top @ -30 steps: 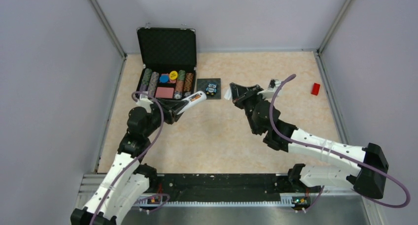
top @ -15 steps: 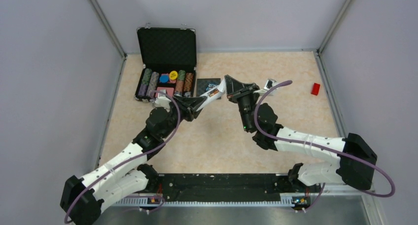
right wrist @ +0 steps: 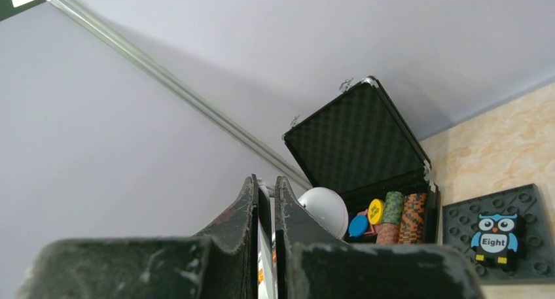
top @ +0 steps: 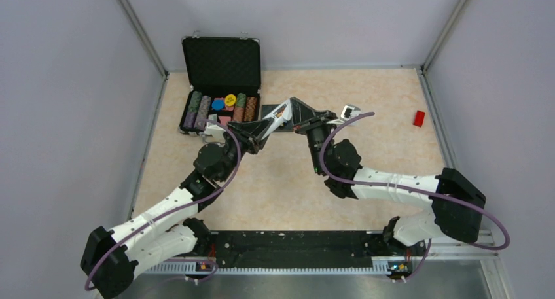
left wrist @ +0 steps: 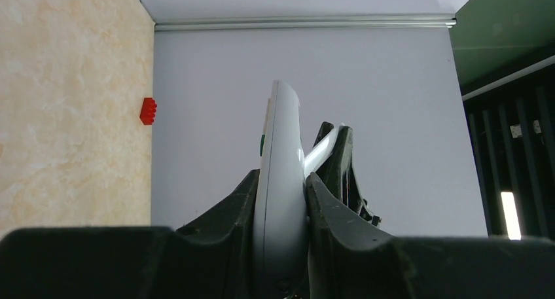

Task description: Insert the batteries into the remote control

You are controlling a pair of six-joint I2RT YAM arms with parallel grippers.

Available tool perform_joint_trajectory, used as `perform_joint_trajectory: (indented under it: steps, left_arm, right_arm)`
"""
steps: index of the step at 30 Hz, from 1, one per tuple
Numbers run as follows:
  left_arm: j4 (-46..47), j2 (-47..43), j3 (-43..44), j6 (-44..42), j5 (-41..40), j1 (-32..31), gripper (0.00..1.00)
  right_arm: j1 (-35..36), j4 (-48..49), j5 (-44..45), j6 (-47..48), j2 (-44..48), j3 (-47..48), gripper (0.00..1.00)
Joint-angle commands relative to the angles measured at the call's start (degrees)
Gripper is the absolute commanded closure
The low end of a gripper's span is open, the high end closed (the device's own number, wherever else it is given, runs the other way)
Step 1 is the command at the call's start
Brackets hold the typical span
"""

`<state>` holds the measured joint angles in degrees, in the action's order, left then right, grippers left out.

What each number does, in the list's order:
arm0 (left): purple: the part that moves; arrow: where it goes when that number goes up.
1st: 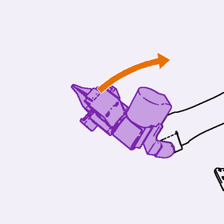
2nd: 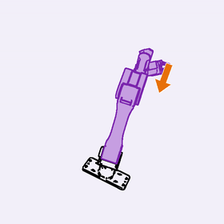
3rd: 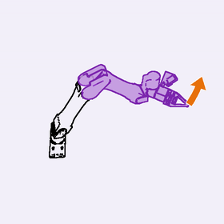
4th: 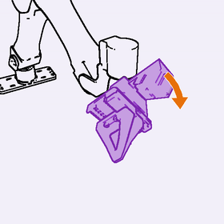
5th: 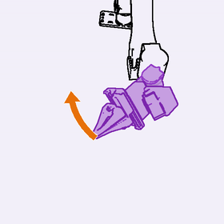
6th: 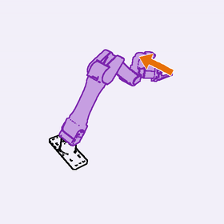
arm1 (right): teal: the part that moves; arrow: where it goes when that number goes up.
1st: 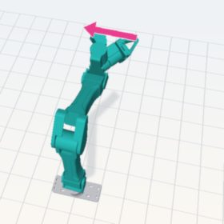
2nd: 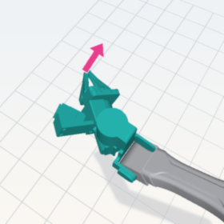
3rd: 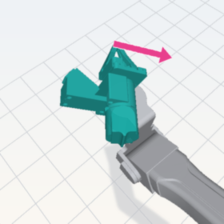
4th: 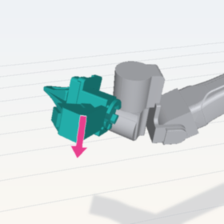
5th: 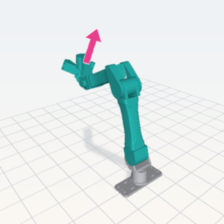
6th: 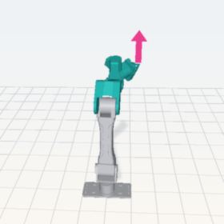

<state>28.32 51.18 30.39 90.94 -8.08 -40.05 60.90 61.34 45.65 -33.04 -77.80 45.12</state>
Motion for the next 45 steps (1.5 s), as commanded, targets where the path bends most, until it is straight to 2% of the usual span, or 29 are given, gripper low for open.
perform_joint_trajectory:
  steps: [1, 19, 45]
  left_arm:
    - [6.02, -0.75, 1.98, -0.74, -0.8, -0.49, 1.0]
    - [3.89, -2.92, 1.53, -0.41, 1.38, -0.47, 1.0]
    - [13.27, -1.07, -1.55, 2.87, 3.77, -0.51, 1.0]
  right_arm:
    - [0.54, 6.23, -1.46, 2.37, -2.0, 3.86, 1.0]
    - [0.59, 9.22, -4.55, 3.77, -5.37, 5.49, 1.0]
    - [1.01, 11.09, -7.58, 5.3, -6.94, 5.23, 1.0]
